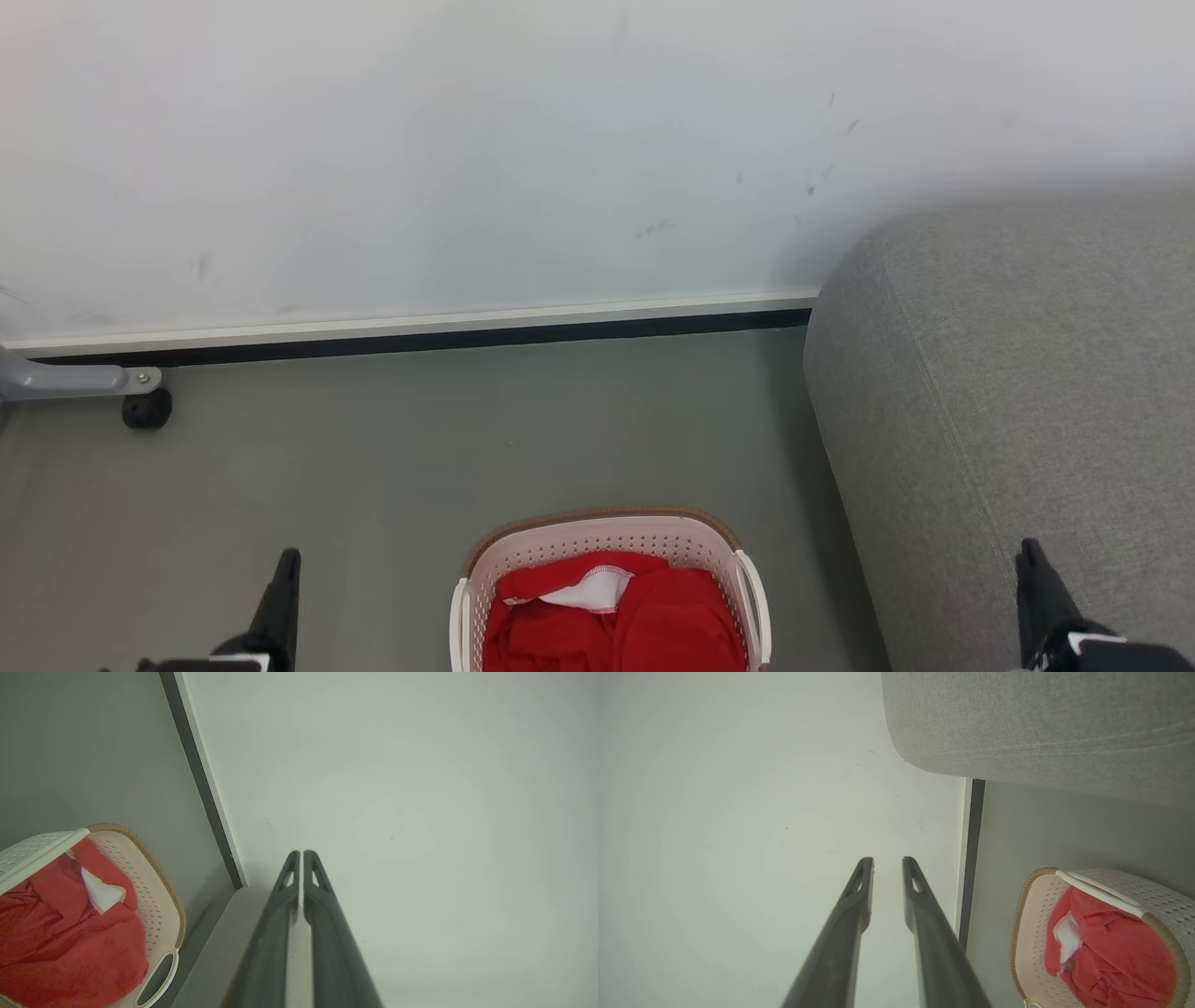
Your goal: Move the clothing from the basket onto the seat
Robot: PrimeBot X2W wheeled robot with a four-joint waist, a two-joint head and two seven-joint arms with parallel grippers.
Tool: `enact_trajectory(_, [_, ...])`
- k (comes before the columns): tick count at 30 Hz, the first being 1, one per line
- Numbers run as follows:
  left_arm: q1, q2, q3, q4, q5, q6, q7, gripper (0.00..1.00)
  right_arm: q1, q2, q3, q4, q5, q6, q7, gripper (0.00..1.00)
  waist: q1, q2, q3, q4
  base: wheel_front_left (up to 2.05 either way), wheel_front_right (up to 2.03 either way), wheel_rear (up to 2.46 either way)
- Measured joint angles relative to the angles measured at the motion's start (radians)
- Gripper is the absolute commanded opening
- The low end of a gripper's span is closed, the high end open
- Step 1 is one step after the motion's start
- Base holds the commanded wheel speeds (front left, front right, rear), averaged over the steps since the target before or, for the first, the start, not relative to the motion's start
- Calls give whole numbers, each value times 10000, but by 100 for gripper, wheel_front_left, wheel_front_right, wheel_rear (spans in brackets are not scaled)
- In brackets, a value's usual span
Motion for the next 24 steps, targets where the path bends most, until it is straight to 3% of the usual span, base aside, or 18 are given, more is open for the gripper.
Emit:
enact_trajectory(15, [224, -33, -259, -54, 493, 94, -393, 100, 238, 69, 384, 77, -389, -56, -422, 100, 0, 0, -114, 3, 0, 0, 0])
enact_trajectory(24, [258, -29, -395, -399, 1298, 291, -665, 100, 323, 65, 541, -148, -1177, -322, -669, 100, 0, 0, -182, -1, 0, 0, 0])
